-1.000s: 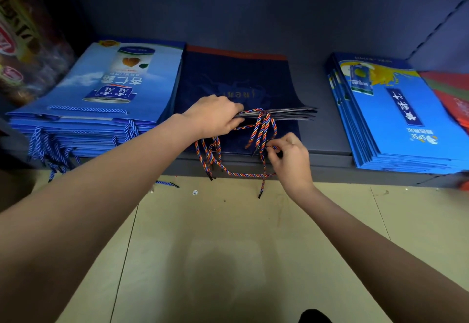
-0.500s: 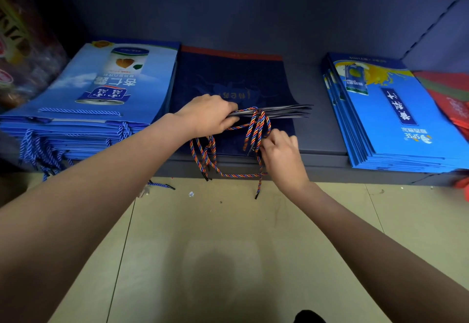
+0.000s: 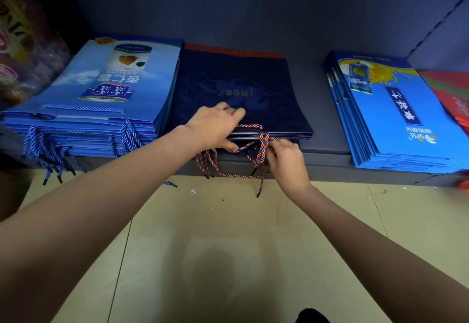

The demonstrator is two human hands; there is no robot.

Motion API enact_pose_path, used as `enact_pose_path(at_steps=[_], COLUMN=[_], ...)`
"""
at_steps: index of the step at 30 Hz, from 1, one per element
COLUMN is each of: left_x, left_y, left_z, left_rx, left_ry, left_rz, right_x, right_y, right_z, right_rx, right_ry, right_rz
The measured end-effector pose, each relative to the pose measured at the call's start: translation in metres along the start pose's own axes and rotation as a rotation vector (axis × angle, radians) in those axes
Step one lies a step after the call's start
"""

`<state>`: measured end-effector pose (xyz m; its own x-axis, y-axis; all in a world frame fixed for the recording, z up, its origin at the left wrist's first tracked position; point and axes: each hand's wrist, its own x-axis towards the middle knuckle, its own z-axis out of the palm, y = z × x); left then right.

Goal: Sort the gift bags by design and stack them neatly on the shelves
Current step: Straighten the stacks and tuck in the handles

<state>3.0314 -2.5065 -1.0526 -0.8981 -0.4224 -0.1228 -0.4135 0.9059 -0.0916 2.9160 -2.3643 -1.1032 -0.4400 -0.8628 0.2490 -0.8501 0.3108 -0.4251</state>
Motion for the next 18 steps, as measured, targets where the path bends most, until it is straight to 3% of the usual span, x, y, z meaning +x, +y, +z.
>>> enact_pose_path(at_steps=[6,10,15,18], left_x=[0.000,-0.005,0.001,0.004], left_y=[-0.009,0.004,0.008,0.007], left_z=[-0.006,0.007,0.010,0.005], left_rx=[-0.334,-0.257,-0.161,-0.172], left_ry=[-0.037,-0.018,-0.049,-0.115], left_rz=[0.003,-0.010,-0.029,-0.010], right_x=[-0.003,-0.003,-0.010,-0.014], right_y=[0.000,0.000,-0.012,-0.021], right_z=[0.000,0.004,0.014,0.023], right_rx=[-0.036,-0.018,0.252,0.294], right_ry=[0.077,0.136,0.174,0.220], right_rz=[-0.032,-0.037,0.293,0.476])
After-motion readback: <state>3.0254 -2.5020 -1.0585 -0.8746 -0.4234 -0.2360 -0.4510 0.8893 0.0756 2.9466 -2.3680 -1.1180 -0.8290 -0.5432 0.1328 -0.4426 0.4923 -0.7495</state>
